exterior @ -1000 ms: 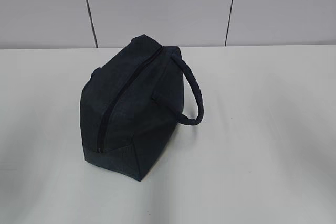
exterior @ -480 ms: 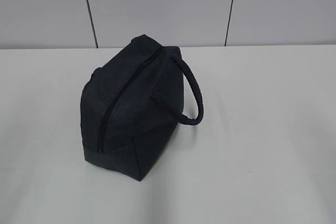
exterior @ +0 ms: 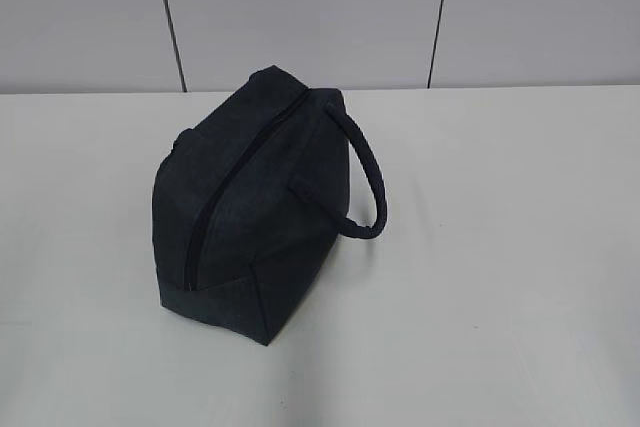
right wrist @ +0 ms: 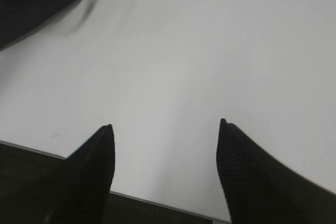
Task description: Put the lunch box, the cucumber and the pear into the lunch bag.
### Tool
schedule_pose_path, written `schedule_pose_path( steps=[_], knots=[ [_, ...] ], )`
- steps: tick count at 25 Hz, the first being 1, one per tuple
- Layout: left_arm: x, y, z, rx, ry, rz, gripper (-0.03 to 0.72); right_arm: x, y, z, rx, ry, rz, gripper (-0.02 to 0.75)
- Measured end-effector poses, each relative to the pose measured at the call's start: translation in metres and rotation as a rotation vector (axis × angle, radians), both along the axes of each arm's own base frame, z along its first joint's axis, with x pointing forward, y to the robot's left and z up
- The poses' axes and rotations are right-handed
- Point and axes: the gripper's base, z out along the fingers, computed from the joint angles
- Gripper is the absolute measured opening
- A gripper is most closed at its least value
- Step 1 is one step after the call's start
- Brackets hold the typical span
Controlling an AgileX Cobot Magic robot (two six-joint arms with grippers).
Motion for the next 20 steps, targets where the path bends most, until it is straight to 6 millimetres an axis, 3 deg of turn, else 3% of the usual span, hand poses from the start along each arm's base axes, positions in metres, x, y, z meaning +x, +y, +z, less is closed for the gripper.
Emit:
schedule_pose_path(
  steps=[20],
  knots=[
    [0.0013, 0.0053, -0.0040, 0.040, -0.069, 0.040, 0.243, -0.0008, 0.0001, -0.0003, 0.001, 0.000, 0.004, 0.480]
  ],
)
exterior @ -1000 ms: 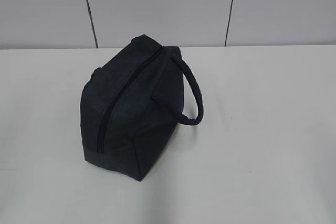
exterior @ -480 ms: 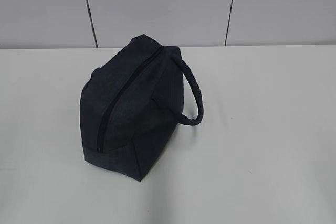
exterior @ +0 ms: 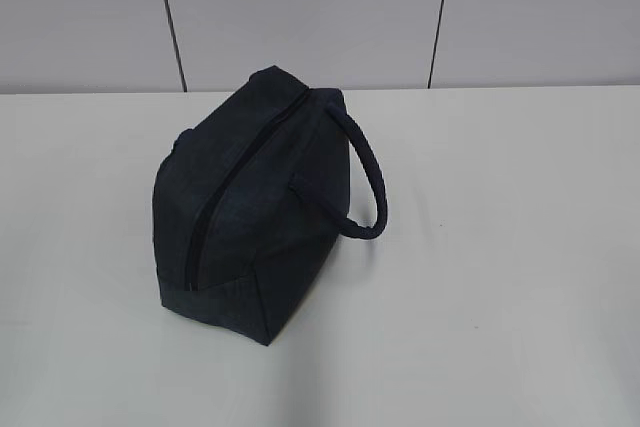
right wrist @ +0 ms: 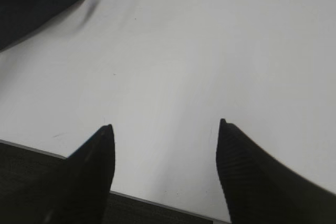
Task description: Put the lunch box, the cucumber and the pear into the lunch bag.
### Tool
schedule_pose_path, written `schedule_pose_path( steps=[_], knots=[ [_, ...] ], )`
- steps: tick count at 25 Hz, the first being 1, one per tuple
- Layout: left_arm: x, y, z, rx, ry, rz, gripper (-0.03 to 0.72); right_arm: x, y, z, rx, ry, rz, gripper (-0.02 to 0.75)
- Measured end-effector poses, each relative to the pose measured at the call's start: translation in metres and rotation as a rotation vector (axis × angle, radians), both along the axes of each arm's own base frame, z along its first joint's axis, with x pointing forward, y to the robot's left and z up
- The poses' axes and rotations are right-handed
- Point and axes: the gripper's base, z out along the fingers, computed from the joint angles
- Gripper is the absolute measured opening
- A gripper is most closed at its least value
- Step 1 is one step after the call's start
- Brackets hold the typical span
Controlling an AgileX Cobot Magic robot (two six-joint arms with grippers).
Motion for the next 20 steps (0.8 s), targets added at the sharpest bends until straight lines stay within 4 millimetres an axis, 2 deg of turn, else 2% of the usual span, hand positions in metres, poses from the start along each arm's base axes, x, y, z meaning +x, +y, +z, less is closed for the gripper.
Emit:
schedule_pose_path(
  steps=[2, 6, 8, 20],
  knots=[
    [0.0000, -0.0002, 0.0000, -0.002, 0.000, -0.002, 0.255, 0.0000, 0.0000, 0.0000, 0.000, 0.000, 0.000, 0.480],
    [-0.0001, -0.0004, 0.0000, -0.004, 0.001, -0.003, 0.365, 0.0000, 0.0000, 0.0000, 0.000, 0.000, 0.000, 0.480],
    [-0.0001, -0.0004, 0.0000, -0.004, 0.001, -0.003, 0.385, 0.0000, 0.0000, 0.0000, 0.000, 0.000, 0.002, 0.480],
    [-0.0001, -0.0004, 0.0000, -0.004, 0.001, -0.003, 0.389, 0.0000, 0.0000, 0.0000, -0.002, 0.000, 0.003, 0.480]
  ],
)
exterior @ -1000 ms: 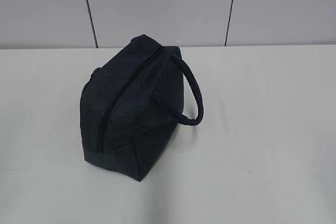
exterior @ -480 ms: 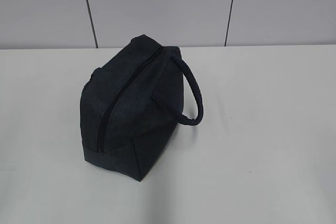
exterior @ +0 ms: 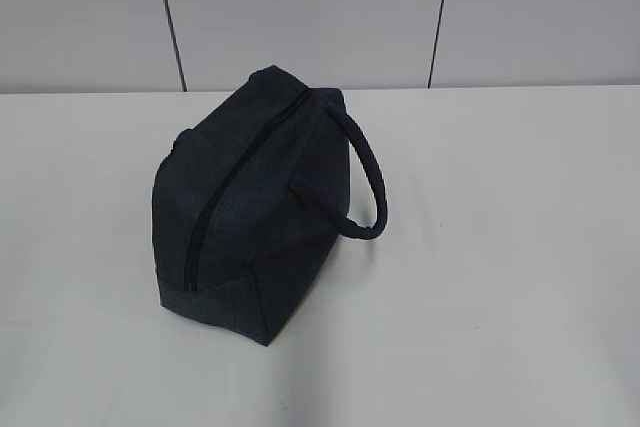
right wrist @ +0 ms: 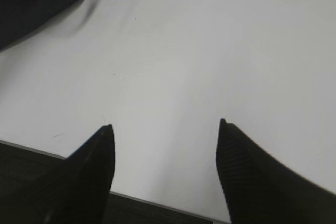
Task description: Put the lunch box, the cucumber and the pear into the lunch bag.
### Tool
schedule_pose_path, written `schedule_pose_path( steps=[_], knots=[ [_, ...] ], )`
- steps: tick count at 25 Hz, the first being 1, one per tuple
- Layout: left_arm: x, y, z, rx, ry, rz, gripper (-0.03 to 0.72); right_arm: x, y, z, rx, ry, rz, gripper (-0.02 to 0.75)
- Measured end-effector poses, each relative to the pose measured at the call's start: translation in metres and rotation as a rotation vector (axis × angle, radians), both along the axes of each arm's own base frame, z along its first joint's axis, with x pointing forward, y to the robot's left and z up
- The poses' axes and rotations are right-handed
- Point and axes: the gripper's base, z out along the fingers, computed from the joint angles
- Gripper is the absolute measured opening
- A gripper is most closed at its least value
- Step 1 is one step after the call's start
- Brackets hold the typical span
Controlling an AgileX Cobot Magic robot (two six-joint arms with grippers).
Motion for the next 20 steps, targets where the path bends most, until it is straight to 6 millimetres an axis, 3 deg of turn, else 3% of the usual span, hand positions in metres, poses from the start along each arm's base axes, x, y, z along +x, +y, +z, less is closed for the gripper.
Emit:
schedule_pose_path(
  steps=[9, 20],
  knots=[
    [0.0000, -0.0001, 0.0000, 0.000, 0.000, 0.009, 0.372, -0.0002, 0.0001, 0.0000, 0.000, -0.001, -0.018, 0.480],
    [0.0000, -0.0016, 0.0000, -0.003, 0.000, 0.096, 0.301, -0.0018, 0.0017, 0.0000, 0.000, -0.002, -0.185, 0.479]
  ],
)
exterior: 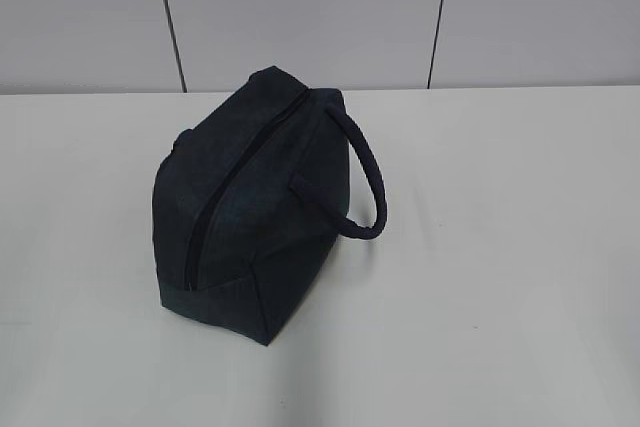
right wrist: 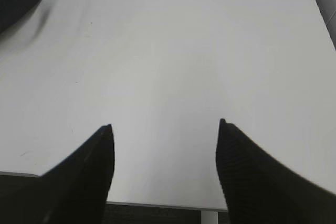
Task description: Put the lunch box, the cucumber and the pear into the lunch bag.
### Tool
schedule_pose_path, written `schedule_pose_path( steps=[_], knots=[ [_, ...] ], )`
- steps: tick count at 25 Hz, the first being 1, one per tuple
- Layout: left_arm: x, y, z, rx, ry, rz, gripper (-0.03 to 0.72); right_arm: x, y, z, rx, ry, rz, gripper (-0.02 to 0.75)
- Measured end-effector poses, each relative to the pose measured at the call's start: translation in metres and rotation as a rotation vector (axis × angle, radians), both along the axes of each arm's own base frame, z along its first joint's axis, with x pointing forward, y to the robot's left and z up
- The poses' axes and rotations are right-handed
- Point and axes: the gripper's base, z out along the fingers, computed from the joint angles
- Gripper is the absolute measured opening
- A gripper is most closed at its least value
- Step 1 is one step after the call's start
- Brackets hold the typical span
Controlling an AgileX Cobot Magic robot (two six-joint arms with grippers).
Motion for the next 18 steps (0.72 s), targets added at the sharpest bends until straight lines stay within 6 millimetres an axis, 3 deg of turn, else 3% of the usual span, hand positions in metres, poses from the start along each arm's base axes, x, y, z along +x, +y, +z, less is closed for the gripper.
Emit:
schedule_pose_path(
  steps=[18],
  knots=[
    [0.0000, -0.0001, 0.0000, -0.001, 0.000, -0.001, 0.267, 0.0000, 0.0000, 0.0000, 0.000, 0.000, -0.002, 0.479]
  ],
)
